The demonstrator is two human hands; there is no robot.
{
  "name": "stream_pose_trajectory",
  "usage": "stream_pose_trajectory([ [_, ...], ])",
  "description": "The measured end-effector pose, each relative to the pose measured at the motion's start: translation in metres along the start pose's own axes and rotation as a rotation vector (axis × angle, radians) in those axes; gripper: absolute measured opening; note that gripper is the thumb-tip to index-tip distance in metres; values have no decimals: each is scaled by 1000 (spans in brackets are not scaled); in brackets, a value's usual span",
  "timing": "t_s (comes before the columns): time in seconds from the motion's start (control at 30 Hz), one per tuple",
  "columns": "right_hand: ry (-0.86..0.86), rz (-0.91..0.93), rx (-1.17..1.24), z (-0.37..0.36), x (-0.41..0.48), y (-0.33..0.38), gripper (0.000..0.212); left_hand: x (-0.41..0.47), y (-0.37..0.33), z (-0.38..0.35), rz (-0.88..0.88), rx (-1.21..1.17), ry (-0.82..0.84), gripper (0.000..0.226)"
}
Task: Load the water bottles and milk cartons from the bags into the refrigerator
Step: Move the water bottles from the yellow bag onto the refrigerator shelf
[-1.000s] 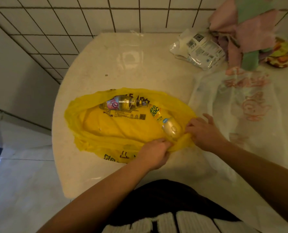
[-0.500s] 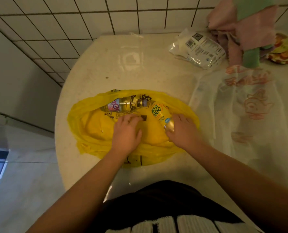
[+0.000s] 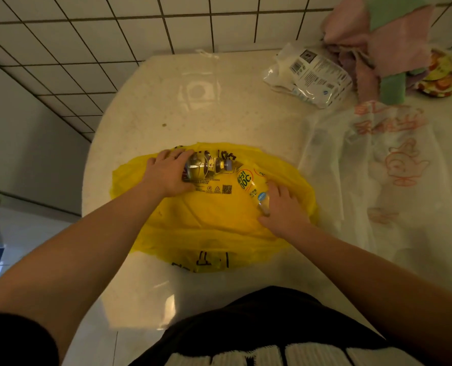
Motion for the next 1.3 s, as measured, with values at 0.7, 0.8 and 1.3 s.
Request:
stream_pose_trajectory([
  [0.7, 37, -196, 321, 32, -10, 12, 73, -20, -12, -13, 31, -302, -242, 88],
  [0.8, 104, -222, 673, 45, -27, 11, 40, -39, -26, -17, 119, -417, -299, 91],
  [1.3, 713, 68, 1583, 45, -102, 10, 70, -188, -111, -19, 425, -1546, -455, 34],
])
Point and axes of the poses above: each hand's wrist, its own x-axis towards the middle knuckle, its own z-axis out of the back of the hand, y = z × x, the point moved 1 cm from there along x, towards the middle knuckle, and after that the axes turned 7 degrees about -z, right-handed, at the moved point
